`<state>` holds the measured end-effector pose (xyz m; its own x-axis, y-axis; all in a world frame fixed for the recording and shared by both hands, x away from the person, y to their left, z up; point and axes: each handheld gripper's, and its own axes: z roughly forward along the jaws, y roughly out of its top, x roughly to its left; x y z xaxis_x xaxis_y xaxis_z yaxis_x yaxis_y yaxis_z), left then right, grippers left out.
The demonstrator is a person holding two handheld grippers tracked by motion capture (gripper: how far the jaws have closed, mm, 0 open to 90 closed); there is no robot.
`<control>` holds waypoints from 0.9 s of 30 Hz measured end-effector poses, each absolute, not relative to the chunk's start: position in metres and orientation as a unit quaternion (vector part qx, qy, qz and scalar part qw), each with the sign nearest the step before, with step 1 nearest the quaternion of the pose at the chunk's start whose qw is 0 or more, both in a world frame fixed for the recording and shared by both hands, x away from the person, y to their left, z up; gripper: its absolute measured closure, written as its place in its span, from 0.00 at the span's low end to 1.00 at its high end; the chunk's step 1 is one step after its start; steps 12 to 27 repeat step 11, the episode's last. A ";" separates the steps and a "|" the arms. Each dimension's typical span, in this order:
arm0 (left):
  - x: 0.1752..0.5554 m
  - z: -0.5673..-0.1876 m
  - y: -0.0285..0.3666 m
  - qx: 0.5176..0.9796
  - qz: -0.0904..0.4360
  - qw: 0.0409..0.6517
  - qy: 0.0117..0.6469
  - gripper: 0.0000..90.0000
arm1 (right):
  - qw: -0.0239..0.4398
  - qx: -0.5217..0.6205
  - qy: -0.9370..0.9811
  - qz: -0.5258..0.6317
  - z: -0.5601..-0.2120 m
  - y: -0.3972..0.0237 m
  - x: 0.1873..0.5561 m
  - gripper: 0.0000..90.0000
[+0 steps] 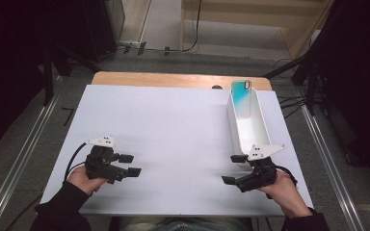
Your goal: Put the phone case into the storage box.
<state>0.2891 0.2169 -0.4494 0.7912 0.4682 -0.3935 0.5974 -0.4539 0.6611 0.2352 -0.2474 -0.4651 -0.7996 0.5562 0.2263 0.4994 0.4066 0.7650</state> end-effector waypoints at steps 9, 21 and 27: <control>0.289 -0.449 0.217 0.848 -0.078 0.419 0.314 0.31 | 0.031 0.317 0.838 0.444 -0.464 -0.247 0.235 0.15; 0.290 -0.449 0.217 0.849 -0.077 0.419 0.314 0.31 | 0.029 0.317 0.840 0.440 -0.464 -0.246 0.235 0.15; 0.290 -0.449 0.217 0.849 -0.077 0.419 0.314 0.31 | 0.029 0.317 0.840 0.440 -0.464 -0.246 0.235 0.15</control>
